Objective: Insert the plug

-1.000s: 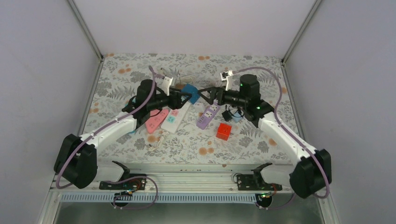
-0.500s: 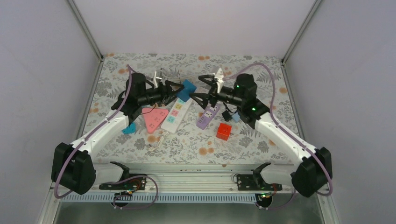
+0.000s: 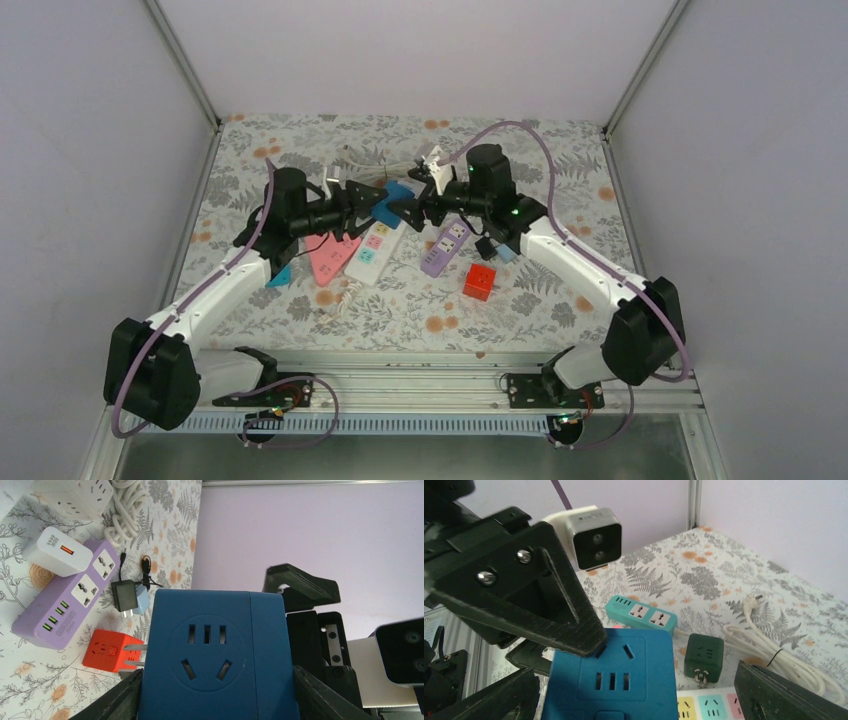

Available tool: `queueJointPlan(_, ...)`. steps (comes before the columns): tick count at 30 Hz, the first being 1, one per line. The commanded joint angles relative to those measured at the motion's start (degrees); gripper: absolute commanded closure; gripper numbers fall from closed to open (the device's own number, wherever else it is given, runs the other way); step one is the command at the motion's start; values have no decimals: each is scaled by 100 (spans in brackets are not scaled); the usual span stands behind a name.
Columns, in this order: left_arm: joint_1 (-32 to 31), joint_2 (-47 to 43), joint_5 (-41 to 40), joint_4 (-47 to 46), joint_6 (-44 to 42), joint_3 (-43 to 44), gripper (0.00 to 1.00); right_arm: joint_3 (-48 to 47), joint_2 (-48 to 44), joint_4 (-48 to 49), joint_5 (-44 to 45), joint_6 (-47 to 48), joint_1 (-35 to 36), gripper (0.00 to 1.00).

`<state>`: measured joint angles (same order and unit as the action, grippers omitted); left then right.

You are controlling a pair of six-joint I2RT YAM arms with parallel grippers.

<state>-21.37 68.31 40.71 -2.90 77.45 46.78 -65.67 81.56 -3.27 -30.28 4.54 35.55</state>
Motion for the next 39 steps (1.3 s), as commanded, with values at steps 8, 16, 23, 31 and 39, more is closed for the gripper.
queueJointPlan(8, 80, -155, 104, -382, 137, -75, 51, -522, 537, -733, -466, 268, 31, 2)
queueJointPlan(16, 81, -297, -93, -136, -263, 37, 48, -957, 1040, -894, -977, 101, 31, 29)
queueJointPlan(23, 144, -388, -705, 1157, -1198, 560, 10, -836, 1017, -354, -625, 36, 24, 62)
queueJointPlan(31, 534, -1106, -3153, 2776, -3371, 1028, 0, -834, 1159, -297, -203, 121, -245, 65)
queueJointPlan(39, 532, -2157, -3940, 1967, -5130, 230, 0, -1469, 2358, -324, 416, 177, -722, 69)
